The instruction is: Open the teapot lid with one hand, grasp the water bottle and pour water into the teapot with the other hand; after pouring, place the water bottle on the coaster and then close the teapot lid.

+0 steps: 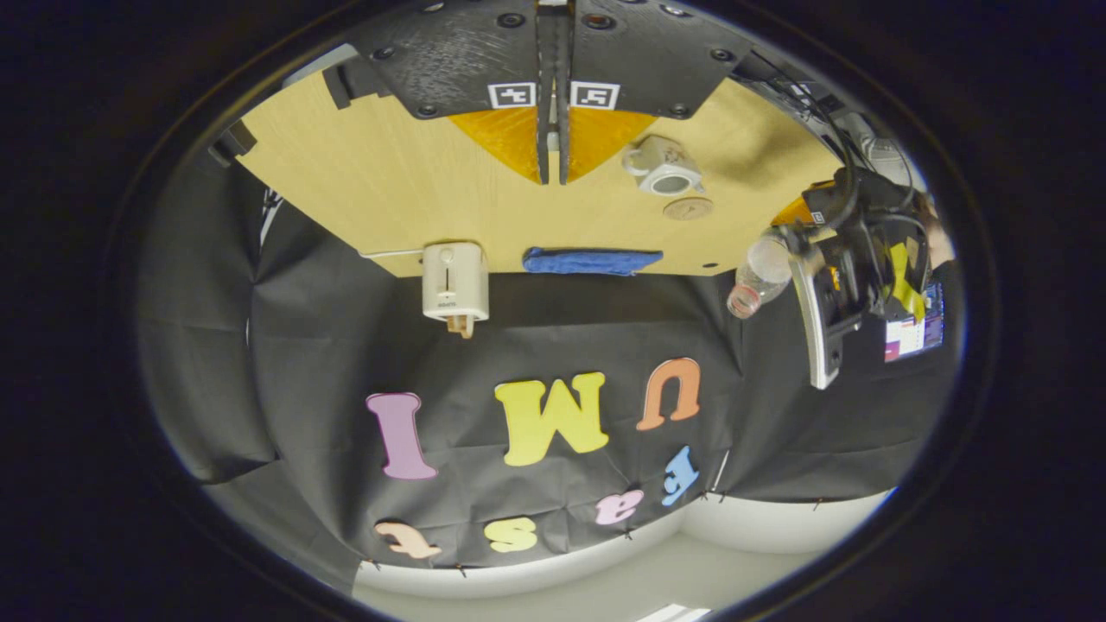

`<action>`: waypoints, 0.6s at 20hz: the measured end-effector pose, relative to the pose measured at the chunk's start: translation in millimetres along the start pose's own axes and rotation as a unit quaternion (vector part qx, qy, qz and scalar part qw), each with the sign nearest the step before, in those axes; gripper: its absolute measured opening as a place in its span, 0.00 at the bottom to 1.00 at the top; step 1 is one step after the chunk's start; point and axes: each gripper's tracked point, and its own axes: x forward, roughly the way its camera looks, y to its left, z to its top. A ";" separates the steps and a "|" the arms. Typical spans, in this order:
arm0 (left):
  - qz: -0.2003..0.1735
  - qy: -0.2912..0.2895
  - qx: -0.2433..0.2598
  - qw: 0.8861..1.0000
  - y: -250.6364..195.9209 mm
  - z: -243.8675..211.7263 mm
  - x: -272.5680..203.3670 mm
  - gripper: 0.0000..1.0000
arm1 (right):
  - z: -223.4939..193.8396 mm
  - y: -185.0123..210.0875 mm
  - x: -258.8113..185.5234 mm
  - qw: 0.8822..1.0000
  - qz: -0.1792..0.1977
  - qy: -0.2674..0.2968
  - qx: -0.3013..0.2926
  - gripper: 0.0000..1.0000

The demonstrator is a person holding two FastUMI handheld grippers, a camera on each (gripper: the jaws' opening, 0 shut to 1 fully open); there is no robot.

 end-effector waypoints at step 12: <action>-0.025 -0.120 -0.353 0.928 27.6 45.1 1.4 0.71 | 0.7 23.2 2.5 0.999 0.000 0.003 -0.033 0.00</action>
